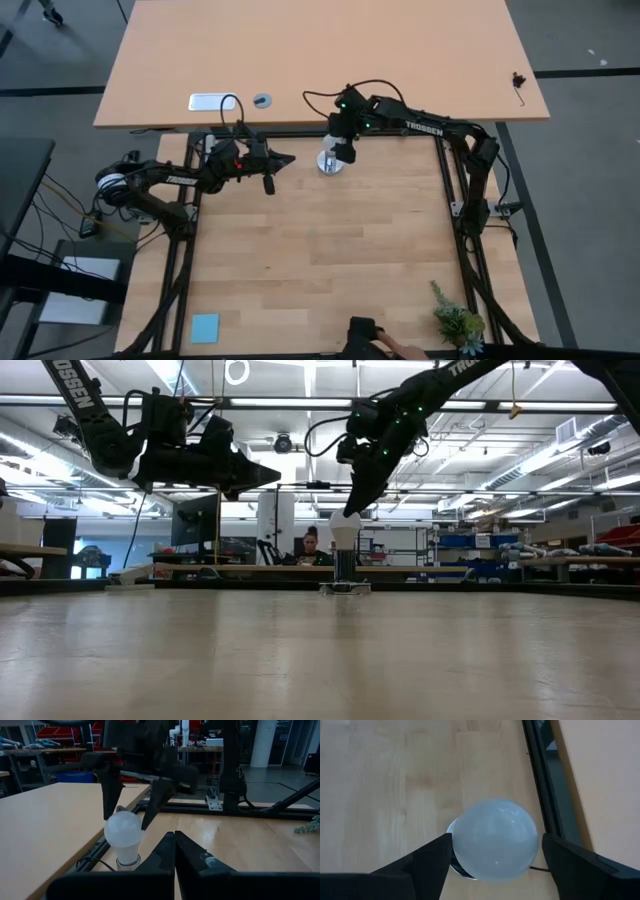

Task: Screw lightbulb
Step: Insert the white lightbulb into the silver lamp

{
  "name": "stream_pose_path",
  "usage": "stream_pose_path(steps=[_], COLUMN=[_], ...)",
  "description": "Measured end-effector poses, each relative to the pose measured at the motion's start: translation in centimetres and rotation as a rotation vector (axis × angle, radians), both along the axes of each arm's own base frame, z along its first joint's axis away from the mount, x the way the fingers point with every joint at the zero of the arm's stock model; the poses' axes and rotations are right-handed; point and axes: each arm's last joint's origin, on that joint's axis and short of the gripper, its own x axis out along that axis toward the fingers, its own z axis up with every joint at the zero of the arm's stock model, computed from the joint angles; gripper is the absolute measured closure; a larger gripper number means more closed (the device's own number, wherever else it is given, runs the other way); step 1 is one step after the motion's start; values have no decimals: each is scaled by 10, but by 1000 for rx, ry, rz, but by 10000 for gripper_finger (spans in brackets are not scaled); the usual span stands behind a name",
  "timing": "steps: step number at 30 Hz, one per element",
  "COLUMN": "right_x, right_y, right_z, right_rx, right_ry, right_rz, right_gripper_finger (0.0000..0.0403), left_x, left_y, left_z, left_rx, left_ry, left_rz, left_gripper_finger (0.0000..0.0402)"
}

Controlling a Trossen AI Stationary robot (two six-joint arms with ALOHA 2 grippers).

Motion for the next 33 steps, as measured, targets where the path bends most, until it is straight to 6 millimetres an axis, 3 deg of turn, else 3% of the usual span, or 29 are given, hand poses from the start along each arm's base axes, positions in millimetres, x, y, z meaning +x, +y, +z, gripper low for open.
stream_pose_path(steps=[10, 19, 27, 33], right_x=[2, 6, 18, 23], right_y=[1, 16, 36, 38], right_z=[-1, 0, 4, 20], right_rx=[58, 220, 132, -8], right_ry=[-25, -43, -42, -52], right_rz=[-79, -585, -430, -283], right_gripper_finger=[120, 147, 109, 92], left_x=[0, 0, 0, 0], left_y=[0, 0, 0, 0], left_z=[0, 0, 0, 0], left_rx=[0, 0, 0, 0], left_ry=[0, 0, 0, 0], left_rz=[0, 0, 0, 0], left_gripper_finger=[396, 396, 396, 396])
